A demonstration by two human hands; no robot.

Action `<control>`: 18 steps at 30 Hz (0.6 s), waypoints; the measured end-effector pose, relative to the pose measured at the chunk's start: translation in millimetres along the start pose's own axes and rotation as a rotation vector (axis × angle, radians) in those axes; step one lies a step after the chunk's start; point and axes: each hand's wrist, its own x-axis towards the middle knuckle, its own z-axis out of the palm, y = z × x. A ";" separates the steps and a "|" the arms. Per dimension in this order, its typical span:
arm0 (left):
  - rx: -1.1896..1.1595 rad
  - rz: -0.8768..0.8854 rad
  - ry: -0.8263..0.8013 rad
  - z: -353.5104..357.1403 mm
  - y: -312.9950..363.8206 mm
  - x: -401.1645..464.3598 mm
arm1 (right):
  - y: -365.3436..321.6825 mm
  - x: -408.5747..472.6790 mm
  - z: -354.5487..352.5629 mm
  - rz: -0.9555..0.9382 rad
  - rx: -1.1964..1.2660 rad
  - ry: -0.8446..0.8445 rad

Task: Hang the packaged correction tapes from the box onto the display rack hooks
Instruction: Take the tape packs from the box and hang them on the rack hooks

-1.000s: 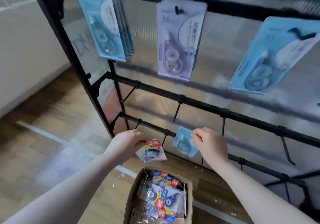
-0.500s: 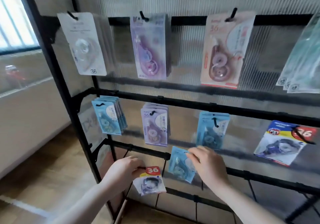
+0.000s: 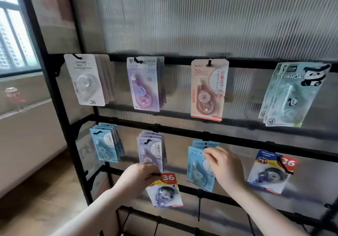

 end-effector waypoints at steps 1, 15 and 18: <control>-0.003 0.002 -0.001 -1.0 2.9 3.5 | 2.1 1.8 -1.1 -0.002 0.002 -0.012; -0.019 0.013 0.066 2.0 24.5 29.0 | 20.4 5.6 -4.9 -0.029 0.187 -0.270; -0.011 0.009 0.061 2.8 27.0 29.1 | 23.3 6.9 -7.1 0.016 0.203 -0.320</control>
